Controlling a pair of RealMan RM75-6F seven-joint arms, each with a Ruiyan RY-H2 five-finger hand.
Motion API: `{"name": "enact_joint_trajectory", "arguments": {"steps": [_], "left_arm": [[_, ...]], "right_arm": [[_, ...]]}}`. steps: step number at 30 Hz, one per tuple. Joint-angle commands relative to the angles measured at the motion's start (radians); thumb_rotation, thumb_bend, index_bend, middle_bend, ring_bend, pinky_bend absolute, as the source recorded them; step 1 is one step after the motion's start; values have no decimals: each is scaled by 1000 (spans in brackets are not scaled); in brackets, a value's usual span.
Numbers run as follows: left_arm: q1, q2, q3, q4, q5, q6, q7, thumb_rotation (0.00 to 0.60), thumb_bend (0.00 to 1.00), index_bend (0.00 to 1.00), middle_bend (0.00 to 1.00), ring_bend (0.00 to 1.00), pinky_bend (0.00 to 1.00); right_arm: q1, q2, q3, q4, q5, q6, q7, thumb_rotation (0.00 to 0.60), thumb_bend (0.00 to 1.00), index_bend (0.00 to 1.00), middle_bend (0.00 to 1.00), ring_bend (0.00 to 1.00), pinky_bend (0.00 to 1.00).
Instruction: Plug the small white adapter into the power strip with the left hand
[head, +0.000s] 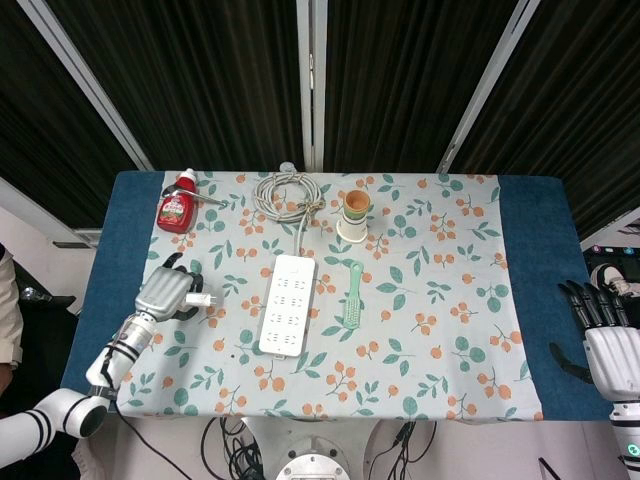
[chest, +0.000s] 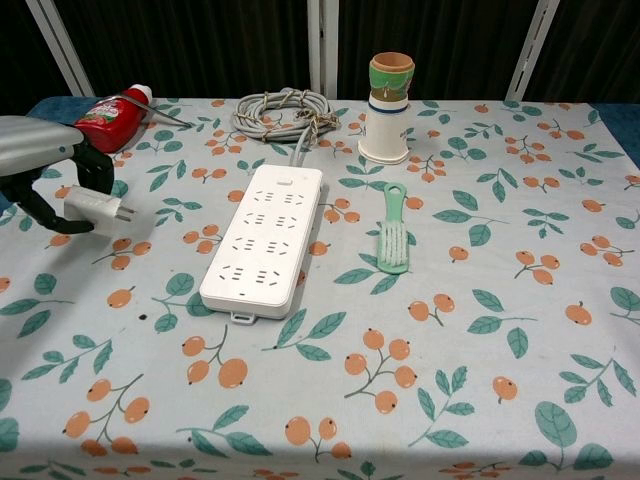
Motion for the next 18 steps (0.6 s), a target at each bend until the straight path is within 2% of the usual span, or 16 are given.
{"name": "enact_joint_trajectory", "arguments": {"steps": [1,7,18], "left_arm": [[-79,76,-5,-148,-169,-118,240,600,323,595,587,374,88],[-124,64,3,-186,-281,-112,377,600,322,581,575,373,79],[-158,47,34,-217,-385,-57,488,600,324,489,500,347,79]], "right_arm": [[-1,0,0,2,2,1,2,600,225,0,66,0,0],[-5,0,1,8,7,1,8,600,225,0,66,0,0],[0,-6,2,24,18,-17,24,600,223,0,66,0,0]]}}
